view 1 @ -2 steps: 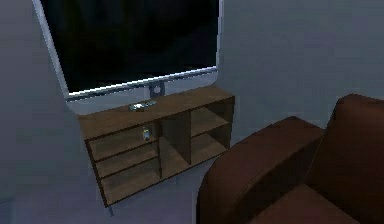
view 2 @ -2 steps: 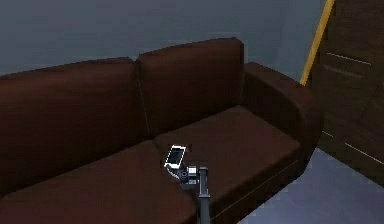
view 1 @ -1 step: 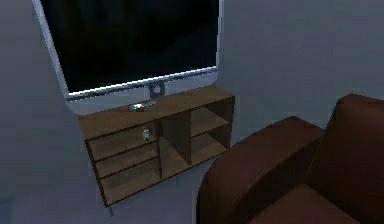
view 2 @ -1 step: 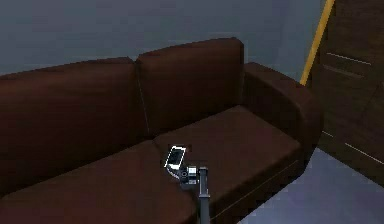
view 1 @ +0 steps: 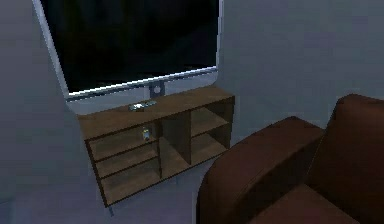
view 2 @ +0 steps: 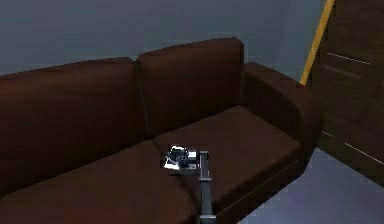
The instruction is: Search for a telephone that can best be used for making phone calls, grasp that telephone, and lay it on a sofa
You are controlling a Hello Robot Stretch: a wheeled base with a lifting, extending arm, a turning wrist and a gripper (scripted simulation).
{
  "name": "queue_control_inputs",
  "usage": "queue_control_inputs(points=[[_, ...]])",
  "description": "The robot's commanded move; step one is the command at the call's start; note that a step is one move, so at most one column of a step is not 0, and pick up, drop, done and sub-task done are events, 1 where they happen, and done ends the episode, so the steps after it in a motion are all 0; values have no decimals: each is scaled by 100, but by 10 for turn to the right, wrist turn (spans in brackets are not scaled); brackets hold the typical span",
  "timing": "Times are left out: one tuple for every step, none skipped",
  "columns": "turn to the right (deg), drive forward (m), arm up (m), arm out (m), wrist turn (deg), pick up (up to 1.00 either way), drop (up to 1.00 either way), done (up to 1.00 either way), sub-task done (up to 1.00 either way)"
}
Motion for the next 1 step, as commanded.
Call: queue_control_inputs(points=[[0,0,0,-8,0,0,0,0,0]])
